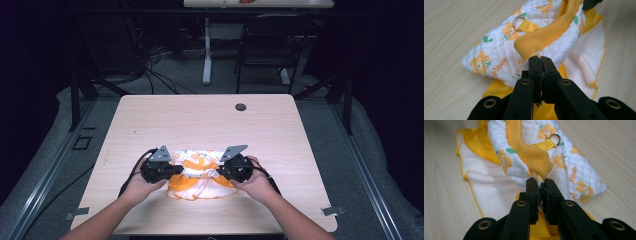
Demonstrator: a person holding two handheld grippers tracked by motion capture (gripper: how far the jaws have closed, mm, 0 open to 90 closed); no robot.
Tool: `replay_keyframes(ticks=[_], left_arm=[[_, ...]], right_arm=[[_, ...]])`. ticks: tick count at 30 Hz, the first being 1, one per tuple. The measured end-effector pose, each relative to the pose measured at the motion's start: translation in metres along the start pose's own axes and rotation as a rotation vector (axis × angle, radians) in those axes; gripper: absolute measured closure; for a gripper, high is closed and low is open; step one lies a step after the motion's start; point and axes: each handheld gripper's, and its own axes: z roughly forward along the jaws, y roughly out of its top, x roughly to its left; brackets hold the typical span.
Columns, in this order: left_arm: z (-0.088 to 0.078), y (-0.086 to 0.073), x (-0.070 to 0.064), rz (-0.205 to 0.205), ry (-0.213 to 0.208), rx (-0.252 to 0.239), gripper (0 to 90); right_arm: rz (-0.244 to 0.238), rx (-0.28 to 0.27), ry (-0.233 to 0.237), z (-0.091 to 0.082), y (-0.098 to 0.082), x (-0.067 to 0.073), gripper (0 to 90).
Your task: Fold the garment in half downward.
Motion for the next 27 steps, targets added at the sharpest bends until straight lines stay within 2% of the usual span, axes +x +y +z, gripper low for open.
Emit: replay_keyframes(ticks=[5,10,17,19,22,24,27], left_arm=[[-0.001,-0.006,-0.007,-0.006,-0.035,-0.002,84.4],[-0.007,-0.006,-0.009,-0.01,-0.037,-0.021,77.3],[-0.017,0.003,-0.004,-0.021,-0.013,-0.051,69.9],[-0.02,0.009,0.001,-0.035,0.012,-0.063,68.8],[-0.016,0.014,0.007,-0.055,0.039,-0.063,65.6],[-0.011,0.014,0.011,-0.081,0.05,-0.054,63.3],[-0.001,0.014,0.018,-0.12,0.089,-0.036,61.7]], right_arm=[[0.018,-0.001,0.004,0.002,-0.01,0.005,79.5],[0.039,-0.016,0.016,-0.004,-0.011,0.005,68.3],[0.062,-0.068,0.018,-0.015,-0.007,0.0,66.1],[0.069,-0.08,0.002,-0.018,-0.006,-0.002,66.1],[0.096,-0.083,-0.024,-0.016,-0.003,-0.008,65.6],[0.105,-0.086,-0.039,-0.014,-0.001,-0.011,65.5],[0.114,-0.093,-0.055,-0.009,0.003,-0.015,65.0]])
